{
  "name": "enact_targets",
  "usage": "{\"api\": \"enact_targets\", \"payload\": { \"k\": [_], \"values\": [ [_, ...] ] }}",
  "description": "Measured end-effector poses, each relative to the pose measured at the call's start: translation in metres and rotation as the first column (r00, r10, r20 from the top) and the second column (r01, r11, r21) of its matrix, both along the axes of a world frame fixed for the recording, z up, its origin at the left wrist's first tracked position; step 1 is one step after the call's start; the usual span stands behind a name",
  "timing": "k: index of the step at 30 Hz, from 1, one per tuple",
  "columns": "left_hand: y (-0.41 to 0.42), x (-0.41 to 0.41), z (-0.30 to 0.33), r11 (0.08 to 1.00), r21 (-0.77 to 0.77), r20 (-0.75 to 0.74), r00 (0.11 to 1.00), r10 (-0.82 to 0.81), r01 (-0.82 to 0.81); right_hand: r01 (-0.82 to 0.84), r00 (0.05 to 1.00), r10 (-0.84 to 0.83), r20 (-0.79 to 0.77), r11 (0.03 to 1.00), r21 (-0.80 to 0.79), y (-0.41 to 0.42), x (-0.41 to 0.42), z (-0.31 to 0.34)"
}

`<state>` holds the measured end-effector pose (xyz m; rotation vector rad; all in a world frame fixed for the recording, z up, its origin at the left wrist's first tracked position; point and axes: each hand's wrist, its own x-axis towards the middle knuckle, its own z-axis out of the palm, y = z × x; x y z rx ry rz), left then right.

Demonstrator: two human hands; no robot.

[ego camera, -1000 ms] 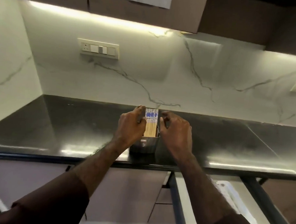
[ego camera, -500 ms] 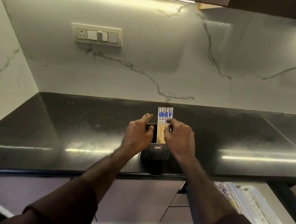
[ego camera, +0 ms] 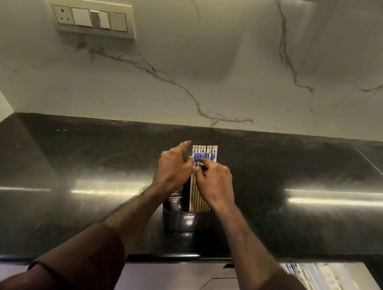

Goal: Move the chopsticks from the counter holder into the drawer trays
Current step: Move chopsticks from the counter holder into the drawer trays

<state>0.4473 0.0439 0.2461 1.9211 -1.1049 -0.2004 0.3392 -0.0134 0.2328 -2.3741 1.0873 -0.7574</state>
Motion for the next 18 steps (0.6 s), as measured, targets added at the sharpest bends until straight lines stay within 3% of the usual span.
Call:
{"api": "enact_targets", "payload": {
  "k": [6, 11, 18],
  "values": [
    [-0.025, 0.011, -0.009, 0.998, -0.044, -0.209, 0.977, 0.033, -0.044, 0.018, 1.0, -0.018, -0.006, 1.0, 0.014, -0.011, 0.009, -0.01],
    [-0.036, 0.017, -0.014, 0.994, -0.081, -0.471, 0.882, 0.022, -0.068, 0.03, 0.999, -0.03, 0.023, 0.999, 0.027, -0.011, 0.012, -0.016],
    [-0.037, 0.025, -0.022, 0.982, -0.157, -0.612, 0.79, -0.015, -0.104, 0.008, 0.998, -0.011, 0.061, 0.999, 0.044, -0.009, 0.016, -0.021]
  ]
}}
